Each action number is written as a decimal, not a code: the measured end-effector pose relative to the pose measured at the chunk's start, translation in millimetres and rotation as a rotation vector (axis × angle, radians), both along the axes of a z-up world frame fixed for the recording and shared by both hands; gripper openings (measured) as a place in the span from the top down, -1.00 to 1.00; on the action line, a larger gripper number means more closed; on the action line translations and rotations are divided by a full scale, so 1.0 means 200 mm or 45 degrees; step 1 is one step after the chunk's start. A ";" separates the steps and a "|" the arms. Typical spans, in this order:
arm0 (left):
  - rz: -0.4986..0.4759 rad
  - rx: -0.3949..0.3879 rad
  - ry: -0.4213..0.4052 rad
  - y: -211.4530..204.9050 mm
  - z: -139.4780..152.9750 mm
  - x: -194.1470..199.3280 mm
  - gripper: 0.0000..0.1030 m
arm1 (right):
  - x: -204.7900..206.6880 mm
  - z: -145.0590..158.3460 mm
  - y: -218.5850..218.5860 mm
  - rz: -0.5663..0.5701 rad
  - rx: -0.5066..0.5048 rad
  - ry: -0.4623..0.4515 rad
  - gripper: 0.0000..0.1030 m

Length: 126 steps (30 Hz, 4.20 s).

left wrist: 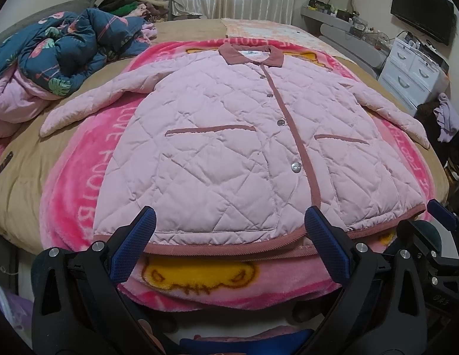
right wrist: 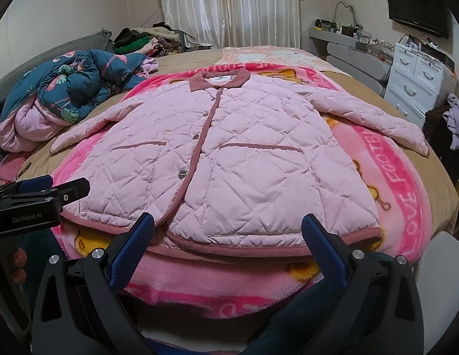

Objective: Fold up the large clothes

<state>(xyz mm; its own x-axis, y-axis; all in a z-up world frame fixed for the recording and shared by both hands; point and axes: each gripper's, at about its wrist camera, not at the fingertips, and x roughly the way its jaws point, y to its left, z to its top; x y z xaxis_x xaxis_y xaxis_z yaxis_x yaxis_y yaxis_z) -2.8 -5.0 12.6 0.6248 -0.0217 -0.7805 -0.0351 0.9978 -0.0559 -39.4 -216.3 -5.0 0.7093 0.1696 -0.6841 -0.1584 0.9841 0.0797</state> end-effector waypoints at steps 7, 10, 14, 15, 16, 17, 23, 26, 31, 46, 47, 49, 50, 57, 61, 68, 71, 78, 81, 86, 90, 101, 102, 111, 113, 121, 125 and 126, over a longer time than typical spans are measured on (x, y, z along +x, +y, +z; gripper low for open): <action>-0.004 0.003 -0.005 0.01 0.00 0.01 -0.83 | 0.01 0.01 0.01 -0.003 0.006 0.004 -0.92; -0.004 0.002 -0.005 0.02 0.01 0.04 -0.83 | 0.02 0.01 0.01 -0.006 0.002 -0.001 -0.92; -0.007 -0.001 -0.015 0.04 0.03 0.10 -0.83 | 0.08 0.04 0.00 -0.024 0.007 0.003 -0.92; -0.004 0.000 -0.020 0.05 0.04 0.12 -0.83 | 0.10 0.04 0.00 -0.026 0.009 0.003 -0.92; -0.005 -0.001 -0.024 0.05 0.04 0.13 -0.83 | 0.12 0.05 0.00 -0.027 0.008 -0.002 -0.92; -0.003 -0.002 -0.025 0.05 0.04 0.14 -0.83 | 0.15 0.06 -0.02 -0.029 0.007 -0.005 -0.92; 0.027 0.002 -0.044 0.07 0.09 0.25 -0.83 | 0.25 0.11 -0.01 -0.006 0.010 -0.010 -0.92; 0.039 -0.003 -0.062 0.08 0.12 0.30 -0.83 | 0.31 0.14 0.00 0.003 0.020 -0.007 -0.92; 0.052 -0.010 -0.081 0.09 0.18 0.38 -0.83 | 0.41 0.19 -0.01 0.009 0.041 -0.018 -0.92; 0.098 0.058 -0.114 0.14 0.32 0.63 -0.83 | 0.73 0.41 0.01 0.025 0.078 -0.070 -0.92; 0.099 0.054 -0.114 0.14 0.34 0.65 -0.83 | 0.76 0.43 0.01 0.024 0.078 -0.075 -0.92; 0.093 0.050 -0.121 0.14 0.36 0.70 -0.83 | 0.81 0.46 0.01 0.015 0.073 -0.086 -0.92; 0.095 0.048 -0.117 0.13 0.36 0.72 -0.83 | 0.83 0.46 0.01 0.012 0.078 -0.090 -0.92; 0.092 0.062 -0.149 0.06 0.43 0.90 -0.82 | 1.01 0.55 -0.05 -0.032 0.089 -0.129 -0.92; 0.070 0.065 -0.155 0.00 0.45 1.00 -0.83 | 1.10 0.59 -0.08 -0.058 0.090 -0.155 -0.92; 0.049 0.056 -0.150 -0.07 0.47 1.14 -0.83 | 1.23 0.61 -0.16 -0.097 0.102 -0.185 -0.92; 0.049 0.062 -0.144 -0.11 0.47 1.21 -0.83 | 1.29 0.61 -0.20 -0.126 0.109 -0.186 -0.92; 0.035 0.028 -0.143 -0.20 0.44 1.37 -0.83 | 1.44 0.57 -0.39 -0.288 0.123 -0.185 -0.92; 0.033 0.023 -0.133 -0.24 0.41 1.43 -0.83 | 1.49 0.54 -0.48 -0.353 0.136 -0.172 -0.92; 0.012 0.018 -0.121 -0.31 0.36 1.51 -0.83 | 1.56 0.48 -0.65 -0.465 0.187 -0.161 -0.92; 0.001 0.020 -0.082 -0.35 0.29 1.57 -0.83 | 1.60 0.39 -0.79 -0.559 0.224 -0.127 -0.92; -0.050 0.064 -0.026 -0.52 0.13 1.66 -0.83 | 1.69 0.15 -1.08 -0.745 0.271 -0.025 -0.92; -0.054 0.064 -0.020 -0.54 0.12 1.67 -0.83 | 1.69 0.13 -1.11 -0.760 0.276 -0.016 -0.92; -0.121 0.108 0.011 -0.77 0.01 1.72 -0.83 | 1.69 -0.09 -1.44 -0.978 0.385 0.078 -0.92; -0.125 0.119 0.021 -0.81 -0.02 1.73 -0.83 | 1.68 -0.15 -1.53 -1.038 0.418 0.102 -0.92; -0.157 0.126 0.063 -0.93 -0.11 1.79 -0.83 | 1.62 -0.43 -1.87 -1.318 0.507 0.224 -0.92; -0.165 0.154 0.081 -0.98 -0.15 1.83 -0.83 | 1.61 -0.53 -1.97 -1.378 0.555 0.261 -0.92; -0.167 0.156 0.088 -0.99 -0.16 1.84 -0.83 | 1.62 -0.55 -1.99 -1.389 0.571 0.268 -0.92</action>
